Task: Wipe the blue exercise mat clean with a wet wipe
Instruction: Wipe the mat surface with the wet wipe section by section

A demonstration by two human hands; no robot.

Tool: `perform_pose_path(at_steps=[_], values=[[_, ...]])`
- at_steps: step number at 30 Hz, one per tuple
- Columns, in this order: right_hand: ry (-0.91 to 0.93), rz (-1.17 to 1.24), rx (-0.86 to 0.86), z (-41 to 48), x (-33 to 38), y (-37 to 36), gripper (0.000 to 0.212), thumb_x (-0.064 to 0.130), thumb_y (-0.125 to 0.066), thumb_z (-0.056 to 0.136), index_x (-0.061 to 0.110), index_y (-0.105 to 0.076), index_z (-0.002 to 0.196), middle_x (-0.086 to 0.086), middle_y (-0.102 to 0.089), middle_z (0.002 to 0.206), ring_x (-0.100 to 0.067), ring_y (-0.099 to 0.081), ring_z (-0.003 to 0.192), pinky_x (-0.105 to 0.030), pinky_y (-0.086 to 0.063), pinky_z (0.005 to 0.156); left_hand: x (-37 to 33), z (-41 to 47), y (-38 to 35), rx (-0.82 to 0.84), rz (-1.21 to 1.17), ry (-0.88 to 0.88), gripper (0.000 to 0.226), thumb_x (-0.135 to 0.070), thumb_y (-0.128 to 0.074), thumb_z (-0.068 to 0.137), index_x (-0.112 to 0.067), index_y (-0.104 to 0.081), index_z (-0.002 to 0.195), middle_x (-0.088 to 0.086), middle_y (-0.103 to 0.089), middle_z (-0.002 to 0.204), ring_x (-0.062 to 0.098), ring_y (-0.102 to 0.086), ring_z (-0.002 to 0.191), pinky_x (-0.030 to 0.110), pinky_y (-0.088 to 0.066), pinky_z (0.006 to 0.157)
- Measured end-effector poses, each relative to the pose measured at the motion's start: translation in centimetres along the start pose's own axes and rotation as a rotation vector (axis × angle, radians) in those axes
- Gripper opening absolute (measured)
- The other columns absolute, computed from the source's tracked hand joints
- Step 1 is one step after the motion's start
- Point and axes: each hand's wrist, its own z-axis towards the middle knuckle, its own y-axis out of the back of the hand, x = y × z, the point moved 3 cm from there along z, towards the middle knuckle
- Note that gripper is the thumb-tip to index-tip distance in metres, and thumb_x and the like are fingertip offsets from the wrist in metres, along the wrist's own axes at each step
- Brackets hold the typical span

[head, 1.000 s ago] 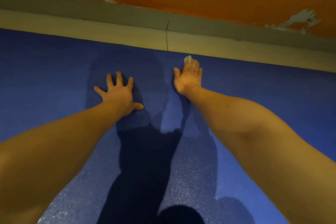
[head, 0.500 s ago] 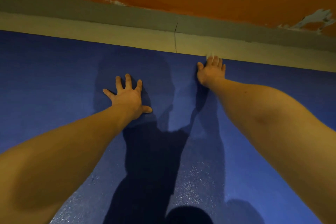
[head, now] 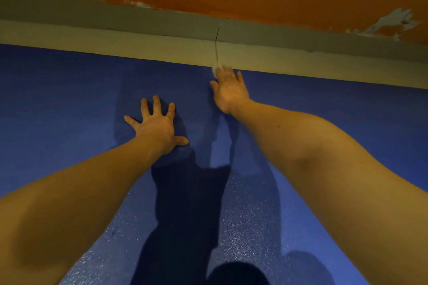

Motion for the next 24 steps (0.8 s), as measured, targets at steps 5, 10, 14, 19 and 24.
perform_pose_path(at_steps=[5,10,14,19,24], values=[[-0.226,-0.068,0.04,-1.6,-6.7,0.4,0.067,0.043,-0.016,0.109,0.012,0.009,0.162,-0.011,0.006,0.171,-0.027,0.008,0.157,-0.045,0.006,0.127,-0.1,-0.1,0.1,0.0,-0.001,-0.003,0.117,-0.075,-0.064,0.077,-0.033,0.008,0.159,0.007,0.021,0.164,0.04,0.02,0.149,0.078,-0.008,0.11],[-0.263,0.096,-0.094,-2.5,0.8,-0.5,0.068,0.039,-0.027,0.109,0.003,-0.004,0.162,-0.016,-0.016,0.166,-0.032,-0.013,0.154,-0.046,-0.009,0.127,-0.2,-0.1,0.2,0.004,0.0,-0.001,0.117,-0.074,-0.065,0.077,-0.034,0.008,0.159,0.007,0.021,0.164,0.04,0.02,0.149,0.078,-0.008,0.11],[-0.027,0.148,-0.087,-4.3,7.3,-2.8,0.069,0.037,-0.03,0.11,0.005,0.003,0.162,-0.012,-0.002,0.171,-0.029,0.002,0.157,-0.043,0.002,0.128,-0.2,0.0,0.2,0.011,-0.007,0.015,0.117,-0.073,-0.066,0.077,-0.035,0.009,0.159,0.005,0.022,0.164,0.038,0.021,0.15,0.078,-0.008,0.111],[0.082,0.088,-0.097,-5.2,2.8,-2.2,0.065,0.036,-0.032,0.109,0.019,-0.001,0.164,-0.005,-0.011,0.171,-0.022,-0.003,0.158,-0.042,0.002,0.128,-0.1,-0.1,0.1,0.009,-0.008,0.016,0.117,-0.075,-0.065,0.076,-0.037,0.009,0.158,0.004,0.022,0.164,0.038,0.02,0.15,0.077,-0.008,0.111],[-0.227,-0.037,-0.04,-6.6,-5.6,-1.7,0.066,0.043,-0.018,0.109,0.012,0.006,0.163,-0.011,0.0,0.171,-0.027,0.003,0.158,-0.044,0.004,0.127,-0.1,-0.2,0.2,0.02,-0.009,0.013,0.118,-0.075,-0.065,0.076,-0.036,0.01,0.158,0.004,0.022,0.164,0.038,0.021,0.15,0.078,-0.007,0.111]])
